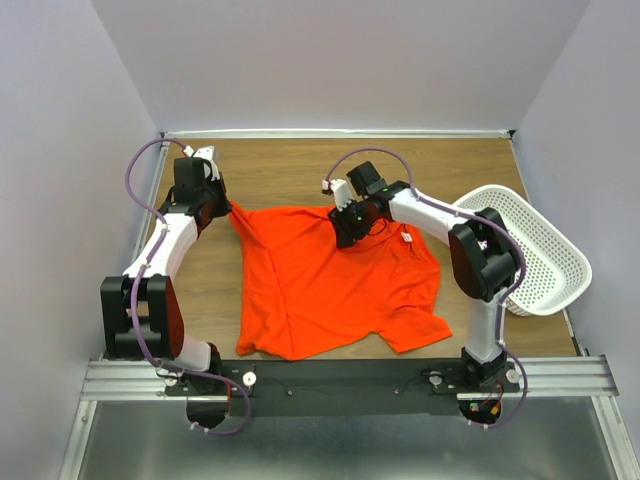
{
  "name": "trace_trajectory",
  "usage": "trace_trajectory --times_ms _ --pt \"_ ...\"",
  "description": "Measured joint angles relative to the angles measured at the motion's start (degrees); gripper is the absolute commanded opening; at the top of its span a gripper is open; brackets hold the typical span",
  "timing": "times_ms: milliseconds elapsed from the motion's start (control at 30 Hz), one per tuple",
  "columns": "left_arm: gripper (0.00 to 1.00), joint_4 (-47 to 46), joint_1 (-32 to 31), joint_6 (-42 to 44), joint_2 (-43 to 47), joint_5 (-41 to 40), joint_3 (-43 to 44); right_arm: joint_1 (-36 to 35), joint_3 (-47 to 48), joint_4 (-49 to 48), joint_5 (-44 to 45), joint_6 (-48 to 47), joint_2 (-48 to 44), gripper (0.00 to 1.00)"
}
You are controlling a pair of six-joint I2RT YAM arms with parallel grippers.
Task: Fold and stack the t-shirts
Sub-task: Flatten the tshirt out
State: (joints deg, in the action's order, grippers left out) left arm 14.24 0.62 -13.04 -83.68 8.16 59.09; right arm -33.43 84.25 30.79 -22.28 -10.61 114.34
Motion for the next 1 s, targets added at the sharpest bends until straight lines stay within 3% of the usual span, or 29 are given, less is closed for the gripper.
trace_trajectory --times_ms 833,1000 --pt "0.0 0.0 0.0 0.0 0.0 0.0 0.0 0.0 -2.99 -0.28 -2.75 1.68 1.27 0.46" --pt "0.0 0.0 0.0 0.0 0.0 0.0 0.0 0.02 -2.71 -0.79 -2.91 2.73 2.45 0.38"
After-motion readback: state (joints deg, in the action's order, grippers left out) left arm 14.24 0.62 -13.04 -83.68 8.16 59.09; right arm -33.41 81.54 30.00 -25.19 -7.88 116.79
